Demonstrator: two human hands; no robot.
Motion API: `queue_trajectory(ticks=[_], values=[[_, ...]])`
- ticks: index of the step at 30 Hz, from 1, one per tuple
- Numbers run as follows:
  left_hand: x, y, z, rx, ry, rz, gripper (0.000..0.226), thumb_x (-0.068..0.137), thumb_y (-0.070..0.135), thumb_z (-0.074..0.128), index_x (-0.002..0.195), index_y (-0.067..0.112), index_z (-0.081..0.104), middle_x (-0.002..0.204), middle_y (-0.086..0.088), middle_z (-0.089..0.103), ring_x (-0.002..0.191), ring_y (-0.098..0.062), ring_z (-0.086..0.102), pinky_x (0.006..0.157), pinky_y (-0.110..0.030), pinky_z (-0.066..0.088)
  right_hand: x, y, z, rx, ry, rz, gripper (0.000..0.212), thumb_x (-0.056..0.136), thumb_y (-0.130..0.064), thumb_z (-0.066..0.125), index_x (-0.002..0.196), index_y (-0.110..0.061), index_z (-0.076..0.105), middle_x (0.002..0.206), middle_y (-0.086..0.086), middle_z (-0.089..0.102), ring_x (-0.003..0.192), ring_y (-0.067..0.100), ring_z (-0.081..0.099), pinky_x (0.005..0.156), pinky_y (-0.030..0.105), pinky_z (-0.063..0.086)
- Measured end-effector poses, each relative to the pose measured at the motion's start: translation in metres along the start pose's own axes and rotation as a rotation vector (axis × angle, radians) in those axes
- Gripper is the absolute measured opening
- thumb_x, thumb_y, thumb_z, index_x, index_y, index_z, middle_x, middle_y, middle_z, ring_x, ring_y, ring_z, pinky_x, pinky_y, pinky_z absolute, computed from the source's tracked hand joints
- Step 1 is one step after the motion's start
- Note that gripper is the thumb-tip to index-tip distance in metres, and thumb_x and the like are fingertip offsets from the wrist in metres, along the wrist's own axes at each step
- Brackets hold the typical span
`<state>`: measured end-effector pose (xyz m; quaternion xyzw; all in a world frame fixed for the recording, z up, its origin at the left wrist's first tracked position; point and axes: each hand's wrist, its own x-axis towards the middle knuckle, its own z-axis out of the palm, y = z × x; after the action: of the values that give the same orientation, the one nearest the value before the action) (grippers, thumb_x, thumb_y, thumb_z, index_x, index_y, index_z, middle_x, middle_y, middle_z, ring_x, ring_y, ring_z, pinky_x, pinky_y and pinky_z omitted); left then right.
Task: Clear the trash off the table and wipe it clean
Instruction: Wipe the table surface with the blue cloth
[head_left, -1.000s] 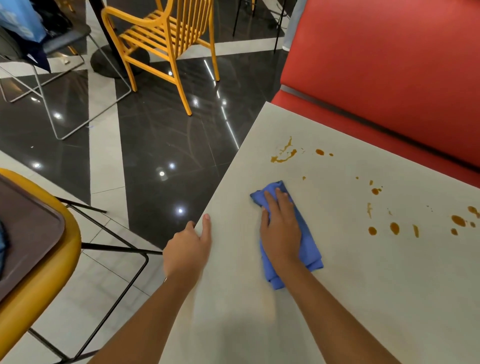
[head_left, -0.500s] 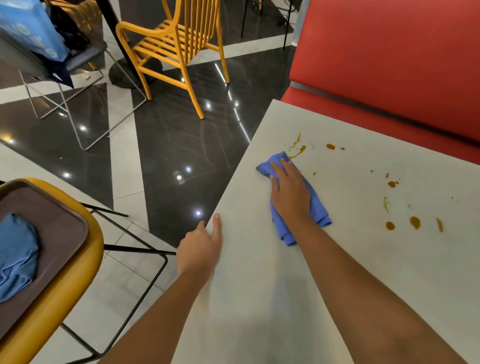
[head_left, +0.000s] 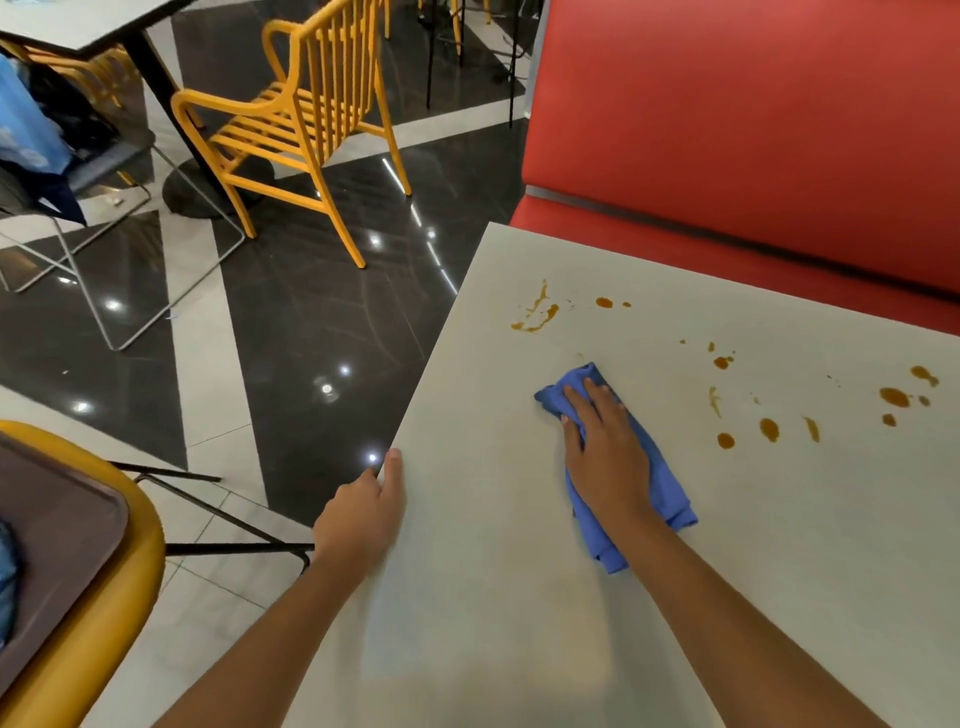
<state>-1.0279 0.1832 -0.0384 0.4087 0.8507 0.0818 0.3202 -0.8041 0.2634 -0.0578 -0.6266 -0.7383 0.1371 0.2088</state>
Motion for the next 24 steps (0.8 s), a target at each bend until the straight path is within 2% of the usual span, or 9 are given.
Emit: queue_trajectory(ticks=[3,5,8,10,12,14,19,24], values=[[0.015,0.018,-0.008,0.005,-0.009,0.033,0.061,0.097,0.051,0.01,0.131,0.015,0.045,0.121,-0.012,0.057,0.11,-0.031,0.051,0.087,-0.039,0.035,-0.012,-0.009,0.003,-0.087,0.03,-0.071,0.034,0.088,-0.015,0.048,0.119,-0.009,0.061,0.128,0.013,0.057,0.118,0.031,0.055,0.088,0.041,0.053],[0.026,0.038,-0.005,-0.02,0.032,0.078,0.054,0.098,0.047,0.013,0.133,0.014,0.04,0.125,-0.011,0.054,0.11,-0.032,0.051,0.087,-0.04,0.036,-0.015,-0.019,0.007,-0.12,0.033,-0.141,0.039,0.084,-0.02,0.04,0.111,-0.01,0.066,0.12,0.012,0.063,0.108,0.03,0.062,0.079,0.038,0.057],[0.039,0.066,0.009,-0.055,0.129,0.135,0.053,0.098,0.045,0.025,0.14,0.014,0.029,0.136,-0.008,0.039,0.117,-0.03,0.046,0.09,-0.041,0.037,-0.008,-0.028,0.01,-0.087,0.017,-0.181,0.039,0.084,-0.022,0.039,0.107,-0.014,0.068,0.116,0.009,0.065,0.106,0.027,0.064,0.079,0.035,0.055],[0.041,0.074,0.017,0.011,0.236,0.169,0.058,0.096,0.046,0.03,0.143,0.012,0.027,0.136,-0.009,0.038,0.119,-0.028,0.043,0.093,-0.041,0.035,0.003,-0.024,0.01,-0.043,0.002,-0.199,0.038,0.085,-0.025,0.04,0.108,-0.015,0.068,0.117,0.009,0.065,0.106,0.027,0.063,0.078,0.034,0.055],[0.041,0.074,0.022,0.054,0.303,0.181,0.061,0.095,0.049,0.032,0.143,0.012,0.026,0.136,-0.009,0.041,0.119,-0.027,0.043,0.096,-0.04,0.034,0.016,-0.018,0.01,0.003,-0.03,-0.211,0.039,0.087,-0.027,0.039,0.111,-0.016,0.067,0.121,0.009,0.063,0.109,0.028,0.062,0.081,0.033,0.054],[0.044,0.074,0.023,0.023,0.292,0.174,0.064,0.094,0.052,0.032,0.145,0.014,0.024,0.137,-0.007,0.042,0.121,-0.027,0.043,0.096,-0.04,0.034,0.032,-0.007,0.008,0.043,-0.046,-0.203,0.04,0.088,-0.029,0.038,0.114,-0.015,0.066,0.125,0.01,0.06,0.113,0.028,0.059,0.088,0.033,0.05],[0.043,0.078,0.021,0.012,0.282,0.196,0.063,0.094,0.052,0.031,0.144,0.015,0.025,0.139,-0.005,0.041,0.121,-0.028,0.043,0.091,-0.04,0.038,0.052,0.038,-0.015,0.082,-0.029,-0.051,0.035,0.095,-0.019,0.048,0.13,-0.015,0.053,0.141,0.007,0.045,0.132,0.025,0.04,0.109,0.033,0.034],[0.043,0.076,0.022,0.028,0.295,0.192,0.062,0.094,0.052,0.03,0.143,0.014,0.027,0.135,-0.007,0.044,0.119,-0.029,0.045,0.089,-0.042,0.041,0.021,0.069,-0.039,0.079,0.011,0.115,0.039,0.097,-0.018,0.045,0.136,-0.018,0.045,0.148,0.001,0.035,0.138,0.018,0.029,0.108,0.017,0.017]])
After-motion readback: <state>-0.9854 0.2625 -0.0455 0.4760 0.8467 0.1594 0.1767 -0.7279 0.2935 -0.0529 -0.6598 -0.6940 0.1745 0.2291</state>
